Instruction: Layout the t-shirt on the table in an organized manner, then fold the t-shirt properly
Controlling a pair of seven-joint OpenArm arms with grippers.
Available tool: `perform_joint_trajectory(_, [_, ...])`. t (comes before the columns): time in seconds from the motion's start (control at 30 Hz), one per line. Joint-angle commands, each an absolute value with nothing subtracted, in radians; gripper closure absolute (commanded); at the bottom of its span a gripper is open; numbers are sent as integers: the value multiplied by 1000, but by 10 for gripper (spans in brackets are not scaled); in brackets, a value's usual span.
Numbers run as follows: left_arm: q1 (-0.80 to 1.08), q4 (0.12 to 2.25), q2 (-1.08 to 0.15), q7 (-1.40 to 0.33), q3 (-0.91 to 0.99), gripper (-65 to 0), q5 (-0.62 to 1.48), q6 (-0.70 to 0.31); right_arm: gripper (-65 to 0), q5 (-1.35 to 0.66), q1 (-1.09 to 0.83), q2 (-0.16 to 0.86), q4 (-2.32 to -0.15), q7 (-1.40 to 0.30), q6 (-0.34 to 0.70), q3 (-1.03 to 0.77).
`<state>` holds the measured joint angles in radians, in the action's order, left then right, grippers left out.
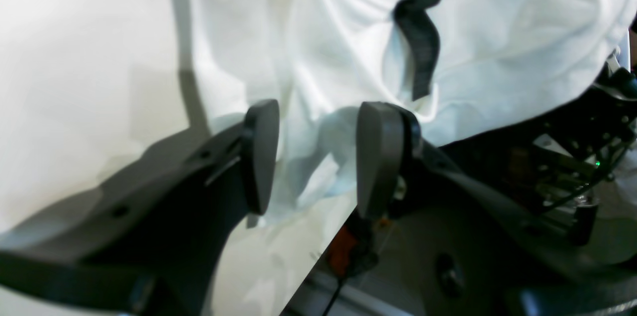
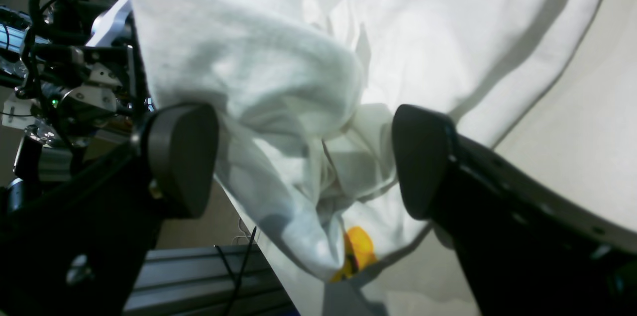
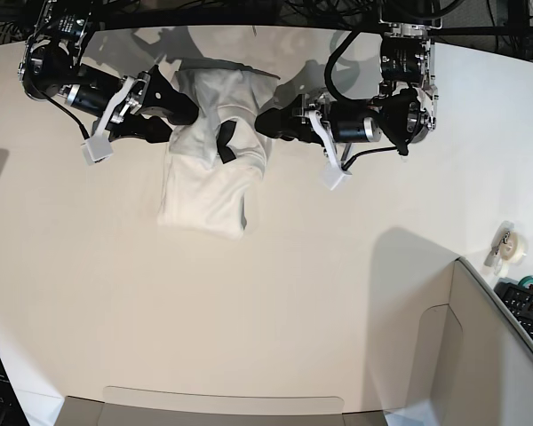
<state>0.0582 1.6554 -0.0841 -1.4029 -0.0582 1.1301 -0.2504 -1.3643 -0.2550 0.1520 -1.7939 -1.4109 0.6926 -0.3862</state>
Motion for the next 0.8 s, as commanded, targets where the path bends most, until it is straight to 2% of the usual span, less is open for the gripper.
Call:
perform_joint_trajectory(0.0, [44,1670,-88,-1396,-58,-258,1158,-248,-538,-1397,-254,163,-1810,-1396,698,-384])
perform_joint_trajectory(0.23, [44,1670,-88,-1396,-58,-258,1158,-248,-538,-1414,-280,176,-1810,-1396,698,-387])
perform_joint_trajectory(0.5, [28,1670,-88,-1396,-58,-258,1158,-248,-538,-1432,-295,255,-1808,-1396,698,-395])
perform_joint_trajectory(0.77, [24,1670,-88,-1396,-58,-258,1158,-248,-538,-1426,-277,262,-1804,-1396,698,-407])
